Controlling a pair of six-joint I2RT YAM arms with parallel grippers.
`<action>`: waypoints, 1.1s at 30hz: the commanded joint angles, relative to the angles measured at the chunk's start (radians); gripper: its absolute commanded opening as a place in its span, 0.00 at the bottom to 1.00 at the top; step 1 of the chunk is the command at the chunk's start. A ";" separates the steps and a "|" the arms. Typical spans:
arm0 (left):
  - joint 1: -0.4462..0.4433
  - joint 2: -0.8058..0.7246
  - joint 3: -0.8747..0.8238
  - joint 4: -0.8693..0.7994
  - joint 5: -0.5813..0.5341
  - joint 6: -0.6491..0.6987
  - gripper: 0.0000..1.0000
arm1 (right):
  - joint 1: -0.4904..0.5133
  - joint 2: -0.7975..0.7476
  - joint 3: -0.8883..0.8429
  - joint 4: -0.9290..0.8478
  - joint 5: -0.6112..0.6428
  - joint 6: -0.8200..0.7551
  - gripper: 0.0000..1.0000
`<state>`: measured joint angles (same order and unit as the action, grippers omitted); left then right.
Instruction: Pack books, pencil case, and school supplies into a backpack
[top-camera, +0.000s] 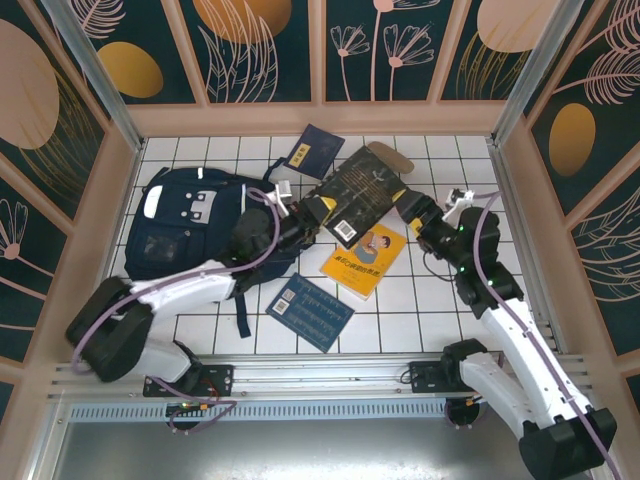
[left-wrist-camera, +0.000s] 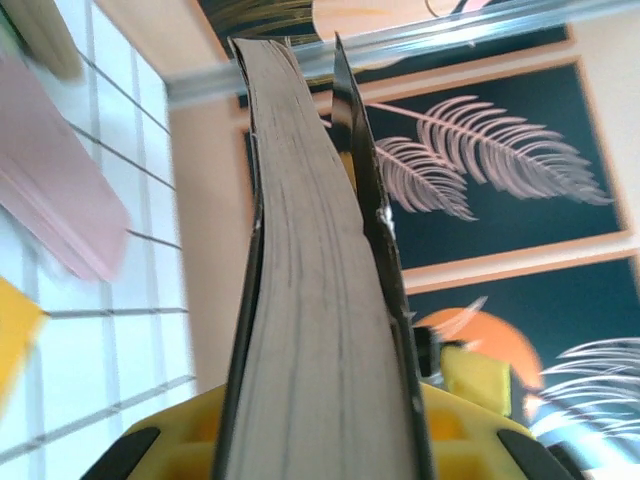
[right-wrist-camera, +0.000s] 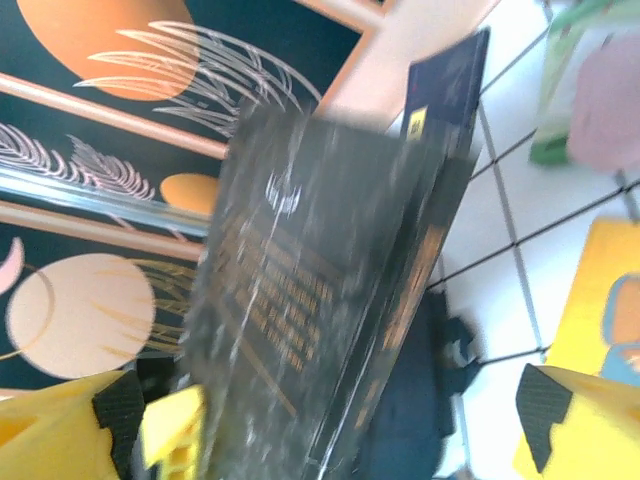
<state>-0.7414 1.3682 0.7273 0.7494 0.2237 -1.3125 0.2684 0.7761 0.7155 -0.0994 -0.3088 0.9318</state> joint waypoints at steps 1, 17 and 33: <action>0.000 -0.155 0.091 -0.323 0.009 0.433 0.00 | -0.089 0.013 0.073 -0.156 -0.029 -0.245 0.98; 0.110 -0.213 0.125 -0.436 0.553 0.446 0.00 | -0.085 0.165 0.055 0.183 -0.747 -0.202 0.99; 0.132 -0.280 0.125 -0.377 0.619 0.403 0.00 | -0.055 0.188 0.001 0.129 -0.739 -0.198 0.98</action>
<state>-0.6140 1.1240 0.8204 0.2729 0.8082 -0.9108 0.1909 0.9657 0.7273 -0.0185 -0.9733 0.7132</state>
